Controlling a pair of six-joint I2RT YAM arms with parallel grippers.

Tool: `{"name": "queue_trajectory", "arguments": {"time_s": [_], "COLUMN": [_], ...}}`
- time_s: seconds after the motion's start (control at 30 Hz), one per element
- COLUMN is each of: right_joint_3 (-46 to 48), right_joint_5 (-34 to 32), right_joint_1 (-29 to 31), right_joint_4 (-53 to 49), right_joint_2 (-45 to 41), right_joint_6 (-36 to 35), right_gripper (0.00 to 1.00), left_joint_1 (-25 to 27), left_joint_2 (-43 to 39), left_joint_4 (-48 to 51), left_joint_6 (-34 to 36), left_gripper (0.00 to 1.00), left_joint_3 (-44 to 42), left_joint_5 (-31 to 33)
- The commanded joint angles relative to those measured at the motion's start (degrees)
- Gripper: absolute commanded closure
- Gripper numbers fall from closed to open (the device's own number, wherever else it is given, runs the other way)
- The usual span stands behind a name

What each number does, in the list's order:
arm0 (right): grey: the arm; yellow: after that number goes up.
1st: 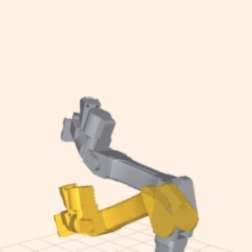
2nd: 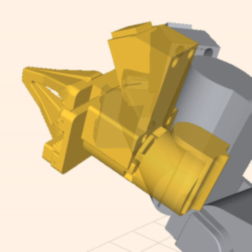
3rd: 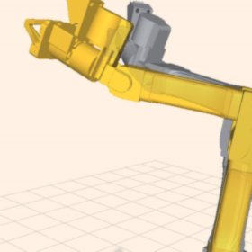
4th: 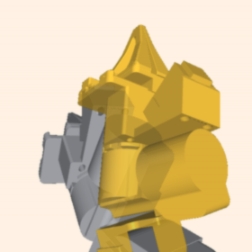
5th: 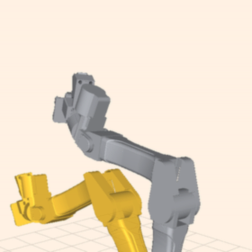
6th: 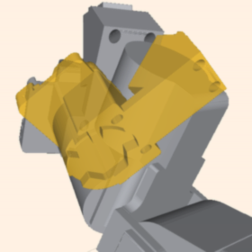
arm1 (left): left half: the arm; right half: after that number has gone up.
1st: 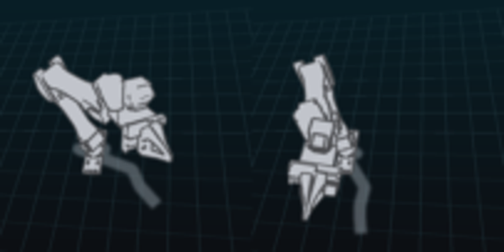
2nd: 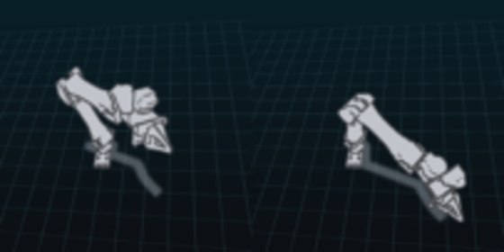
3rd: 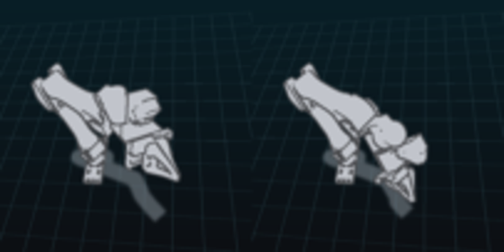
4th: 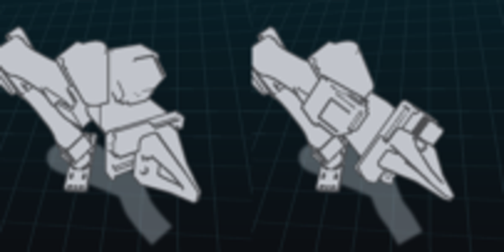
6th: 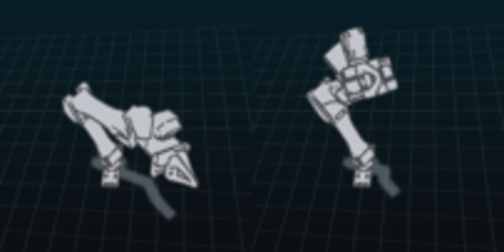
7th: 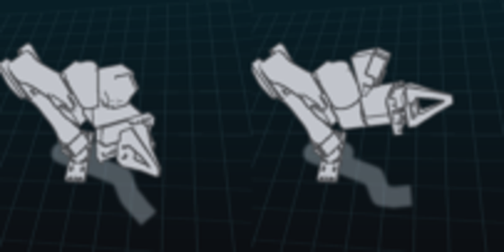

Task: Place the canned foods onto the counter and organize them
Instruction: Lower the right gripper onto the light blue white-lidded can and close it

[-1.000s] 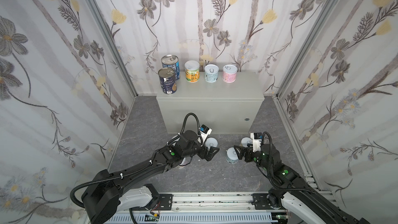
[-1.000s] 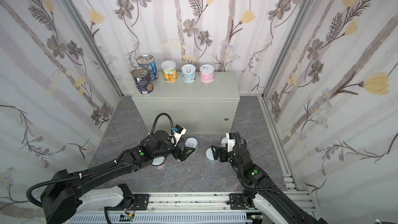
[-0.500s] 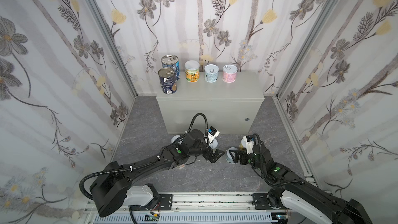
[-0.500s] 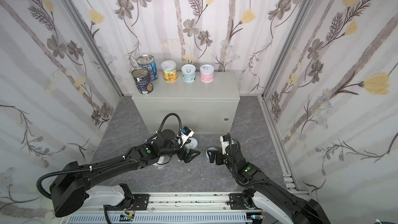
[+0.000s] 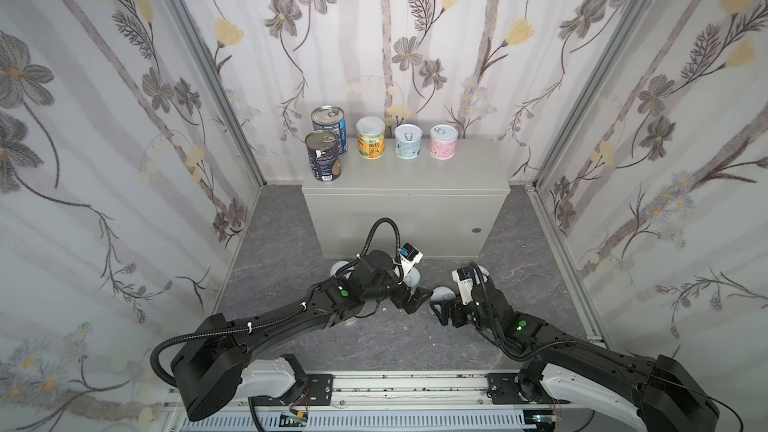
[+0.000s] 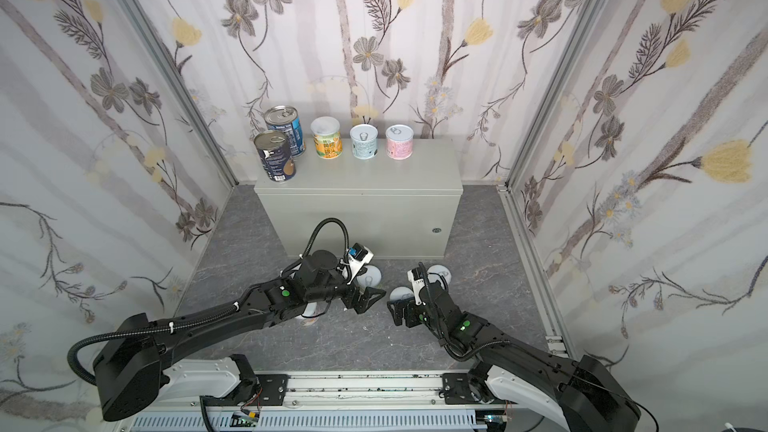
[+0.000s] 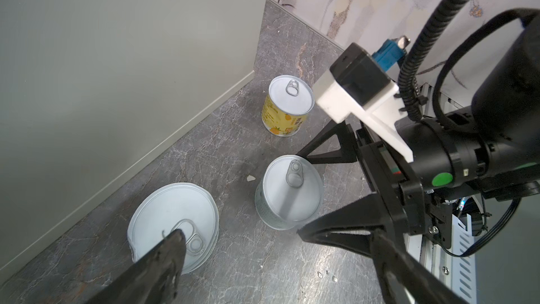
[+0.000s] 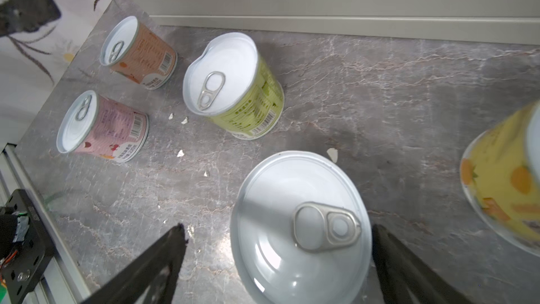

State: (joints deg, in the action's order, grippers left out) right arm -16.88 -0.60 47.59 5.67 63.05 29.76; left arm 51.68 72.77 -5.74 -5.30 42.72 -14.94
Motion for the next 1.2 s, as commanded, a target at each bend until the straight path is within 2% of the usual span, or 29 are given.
{"name": "queue_trajectory", "arguments": {"time_s": [0.0, 0.23, 0.67, 1.1, 1.17], "right_joint_3": [-0.6, -1.3, -1.1, 0.7, 1.1], "right_joint_5": [-2.1, -8.7, -6.4, -4.1, -5.1], "right_joint_1": [2.9, 6.0, 7.0, 5.4, 5.2], "right_joint_4": [4.5, 6.5, 15.2, 19.7, 20.6], "right_joint_2": [0.9, 6.0, 14.2, 17.6, 17.6], "right_joint_6": [-0.4, -3.6, -14.9, -15.1, -14.6], "right_gripper": [0.03, 0.02, 0.07, 0.18, 0.23], "left_joint_1": [0.1, 0.1, 0.1, 0.1, 0.2], "left_joint_2": [-0.4, -3.1, -8.3, -6.1, -5.7], "left_joint_4": [-1.1, -2.0, -2.3, -1.5, -1.5], "left_joint_6": [1.3, 1.6, 1.4, 0.6, 0.5], "left_gripper": [0.00, 0.00, 0.00, 0.00, 0.00], "left_joint_3": [-0.5, -3.0, -8.3, -6.9, -6.6], "left_joint_5": [0.9, 3.3, 8.8, 7.1, 6.9]}}
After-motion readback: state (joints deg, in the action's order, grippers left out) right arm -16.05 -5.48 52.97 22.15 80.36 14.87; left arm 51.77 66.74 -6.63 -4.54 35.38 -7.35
